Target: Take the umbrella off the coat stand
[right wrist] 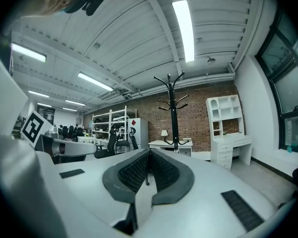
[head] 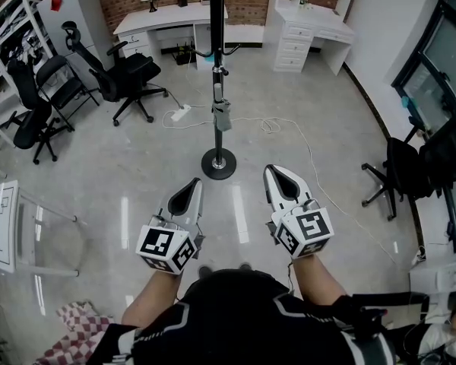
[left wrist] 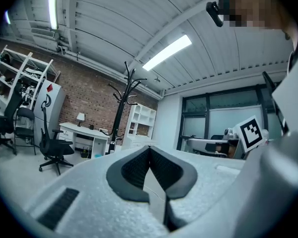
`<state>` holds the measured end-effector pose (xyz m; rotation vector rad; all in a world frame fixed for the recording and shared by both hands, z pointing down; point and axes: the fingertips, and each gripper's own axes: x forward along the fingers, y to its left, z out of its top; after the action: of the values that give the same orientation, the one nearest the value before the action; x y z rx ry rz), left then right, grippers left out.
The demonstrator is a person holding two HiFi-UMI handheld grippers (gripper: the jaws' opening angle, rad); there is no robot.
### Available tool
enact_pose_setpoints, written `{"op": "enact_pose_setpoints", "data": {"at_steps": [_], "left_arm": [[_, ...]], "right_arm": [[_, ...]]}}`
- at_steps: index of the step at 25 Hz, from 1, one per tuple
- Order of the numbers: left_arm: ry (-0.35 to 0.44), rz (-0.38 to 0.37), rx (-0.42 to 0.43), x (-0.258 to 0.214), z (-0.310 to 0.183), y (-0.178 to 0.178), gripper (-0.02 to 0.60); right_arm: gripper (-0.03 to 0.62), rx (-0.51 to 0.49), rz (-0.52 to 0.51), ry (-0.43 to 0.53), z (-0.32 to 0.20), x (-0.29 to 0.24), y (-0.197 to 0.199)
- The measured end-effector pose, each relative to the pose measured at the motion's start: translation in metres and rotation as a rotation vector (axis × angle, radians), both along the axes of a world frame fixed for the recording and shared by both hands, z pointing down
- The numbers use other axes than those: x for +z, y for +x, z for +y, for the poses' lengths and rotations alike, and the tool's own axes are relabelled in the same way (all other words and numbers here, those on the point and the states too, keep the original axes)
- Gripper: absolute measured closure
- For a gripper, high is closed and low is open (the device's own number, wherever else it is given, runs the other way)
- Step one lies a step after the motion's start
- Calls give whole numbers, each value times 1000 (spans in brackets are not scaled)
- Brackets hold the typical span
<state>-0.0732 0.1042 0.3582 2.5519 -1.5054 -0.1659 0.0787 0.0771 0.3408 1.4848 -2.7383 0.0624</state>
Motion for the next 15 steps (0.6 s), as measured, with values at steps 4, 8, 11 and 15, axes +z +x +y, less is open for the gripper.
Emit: {"op": "enact_pose_setpoints", "data": {"at_steps": [4,8,11,15], "left_arm": [[4,17,5,2,2,-12,572],[4,27,18,8,7,-29,571],[12,25,38,13,8,-45,572],[9,30,55,15,6,-60,572]], "right_arm": [[585,-4,-6,-3,1,1,-13],[585,10,-10,-5,3,5,-27],[585,11,-1,11,7,7,-44],[585,18,12,20,8,7,-60]]}}
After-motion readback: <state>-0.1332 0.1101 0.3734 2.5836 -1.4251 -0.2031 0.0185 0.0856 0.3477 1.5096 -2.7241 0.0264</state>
